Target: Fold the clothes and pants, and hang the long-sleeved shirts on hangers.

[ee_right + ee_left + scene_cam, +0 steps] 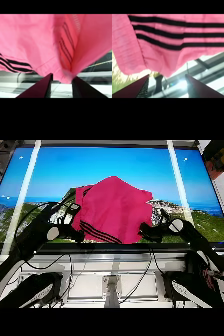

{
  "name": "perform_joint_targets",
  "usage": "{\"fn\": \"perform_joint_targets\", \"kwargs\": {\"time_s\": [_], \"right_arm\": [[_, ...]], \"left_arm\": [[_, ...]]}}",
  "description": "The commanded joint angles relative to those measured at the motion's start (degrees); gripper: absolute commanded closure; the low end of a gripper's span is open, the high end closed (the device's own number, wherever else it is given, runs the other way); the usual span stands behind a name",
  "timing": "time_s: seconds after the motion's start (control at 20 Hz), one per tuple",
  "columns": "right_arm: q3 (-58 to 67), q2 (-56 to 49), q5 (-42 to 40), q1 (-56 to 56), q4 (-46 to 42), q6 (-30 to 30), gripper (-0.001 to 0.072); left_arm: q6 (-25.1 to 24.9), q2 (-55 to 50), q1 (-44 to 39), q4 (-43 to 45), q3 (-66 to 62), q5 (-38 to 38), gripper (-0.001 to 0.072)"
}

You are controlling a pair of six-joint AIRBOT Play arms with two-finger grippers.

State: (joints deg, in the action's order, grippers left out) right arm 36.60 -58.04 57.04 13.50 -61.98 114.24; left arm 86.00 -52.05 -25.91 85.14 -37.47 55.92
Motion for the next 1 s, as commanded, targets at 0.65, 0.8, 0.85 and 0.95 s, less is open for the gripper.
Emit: {"fn": "perform_joint_targets", "kwargs": {"time_s": [0.65, 0.8, 0.85, 0.95], "right_arm": [[38.77, -26.69, -7.78, -22.45, 6.91, -17.64, 0.0222], [43.67, -38.64, -11.65, -22.27, 7.74, -22.47, 0.0137], [45.66, -42.38, -11.65, -22.27, 7.76, -22.47, 0.0137], [49.48, -48.28, -11.63, -22.08, 8.39, -22.45, 0.0137]], "left_arm": [[-17.73, -17.25, 20.94, -45.68, -17.88, -10.32, 0.0339], [-32.30, -20.79, 22.12, -59.78, -17.88, -10.62, 0.0339], [-33.66, -21.49, 22.10, -60.76, -17.88, -10.93, 0.0339], [-33.79, -22.60, 22.10, -60.74, -17.88, -11.45, 0.0339]]}}
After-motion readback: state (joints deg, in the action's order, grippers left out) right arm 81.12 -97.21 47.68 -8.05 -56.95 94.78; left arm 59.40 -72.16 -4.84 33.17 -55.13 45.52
